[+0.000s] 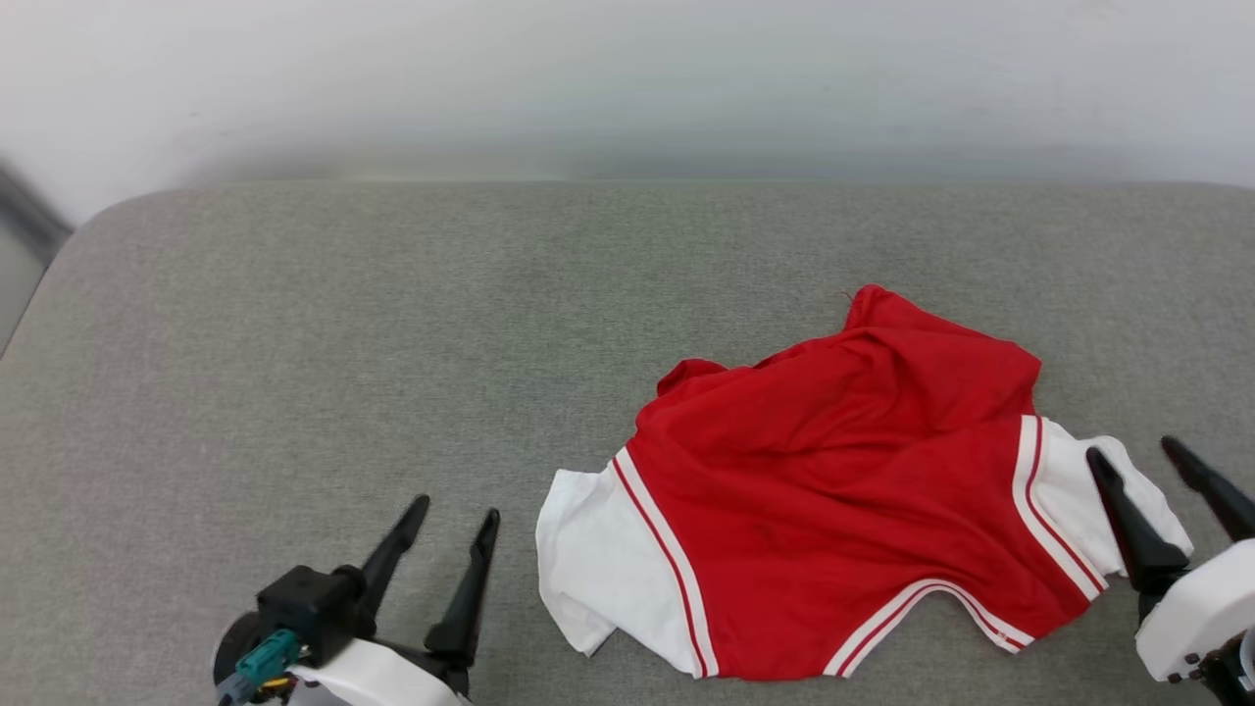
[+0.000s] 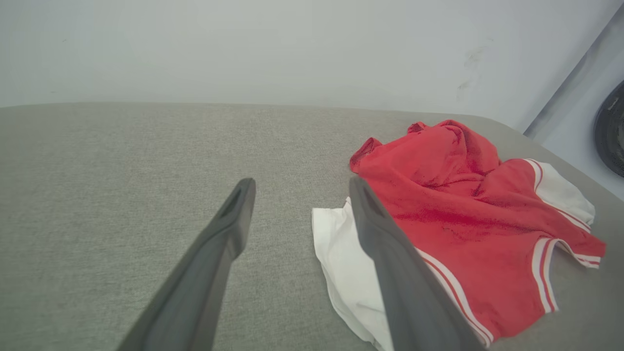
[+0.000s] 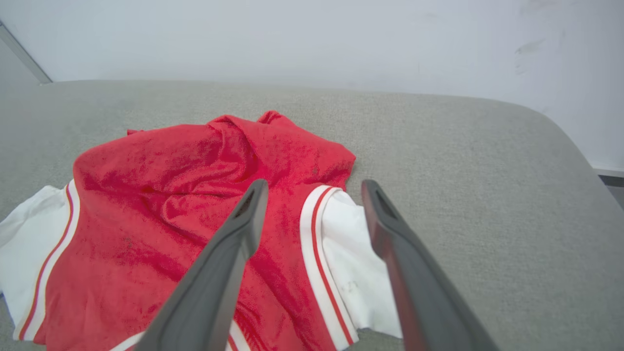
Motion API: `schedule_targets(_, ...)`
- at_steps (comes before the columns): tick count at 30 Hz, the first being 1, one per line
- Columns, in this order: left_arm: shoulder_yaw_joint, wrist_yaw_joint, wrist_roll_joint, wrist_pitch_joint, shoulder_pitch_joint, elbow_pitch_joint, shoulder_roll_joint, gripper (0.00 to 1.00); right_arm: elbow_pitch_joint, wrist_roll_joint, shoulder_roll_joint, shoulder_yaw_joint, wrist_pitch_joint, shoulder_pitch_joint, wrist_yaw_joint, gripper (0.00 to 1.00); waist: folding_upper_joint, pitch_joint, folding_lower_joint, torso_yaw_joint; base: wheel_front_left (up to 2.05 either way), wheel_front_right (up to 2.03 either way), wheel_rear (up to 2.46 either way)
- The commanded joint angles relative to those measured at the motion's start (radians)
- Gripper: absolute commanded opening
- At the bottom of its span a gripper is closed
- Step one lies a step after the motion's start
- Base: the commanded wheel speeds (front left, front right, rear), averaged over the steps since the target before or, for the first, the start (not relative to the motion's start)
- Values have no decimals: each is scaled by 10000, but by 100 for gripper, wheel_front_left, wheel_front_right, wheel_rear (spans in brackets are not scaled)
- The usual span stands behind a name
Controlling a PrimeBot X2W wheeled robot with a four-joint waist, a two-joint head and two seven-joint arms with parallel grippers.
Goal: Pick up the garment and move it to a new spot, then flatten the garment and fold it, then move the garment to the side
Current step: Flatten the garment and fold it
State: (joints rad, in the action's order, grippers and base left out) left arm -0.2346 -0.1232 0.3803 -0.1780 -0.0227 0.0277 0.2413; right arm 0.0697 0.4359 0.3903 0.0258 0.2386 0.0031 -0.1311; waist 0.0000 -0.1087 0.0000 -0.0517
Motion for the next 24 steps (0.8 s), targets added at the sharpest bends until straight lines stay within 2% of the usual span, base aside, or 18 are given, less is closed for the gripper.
schedule_targets(1, -127, -29, 181, 446, -194, -126, 39, 100, 173, -182, -176, 193, -506, 204, 7, 100, 0, -11, 0, 107, 0, 0, 0)
schedule_targets(6, -374, 13, 1232, 2451, -425, -876, 63, 100, 450, -519, -678, 696, -1569, 336, 7, 100, 0, -149, 0, 368, 0, 0, 0)
schedule_targets(10, -672, 499, 1625, 4837, -527, -1332, 378, 100, 421, -772, -801, 629, -1686, 294, 7, 100, 0, -382, 0, 557, 0, 0, 0)
schedule_targets(11, -672, 499, 1625, 4837, -527, -1332, 378, 100, 421, -772, -801, 629, -1686, 294, 7, 100, 0, -382, 0, 557, 0, 0, 0)
schedule_targets(12, -826, 706, 1754, 5800, -471, -1622, 498, 100, 436, -837, -852, 565, -1760, 229, 7, 100, 0, -531, 0, 642, 0, 0, 0)
schedule_targets(13, -826, 706, 1754, 5800, -471, -1622, 498, 100, 436, -837, -852, 565, -1760, 229, 7, 100, 0, -531, 0, 642, 0, 0, 0)
schedule_targets(16, -960, 1058, 1770, 6820, -388, -1868, 635, 100, 437, -877, -905, 459, -1872, 64, 7, 100, 0, -769, 0, 781, 0, 0, 0)
schedule_targets(19, -1032, 1370, 1536, 7315, -252, -1811, 755, 100, 395, -856, -918, 362, -1952, -99, 7, 100, 0, -1002, 0, 896, 0, 0, 0)
schedule_targets(24, -1188, 1457, 1648, 7630, 3, -1311, 560, 100, 300, -835, -903, 289, -2050, -235, 7, 100, 0, -1330, 0, 987, 0, 0, 0)
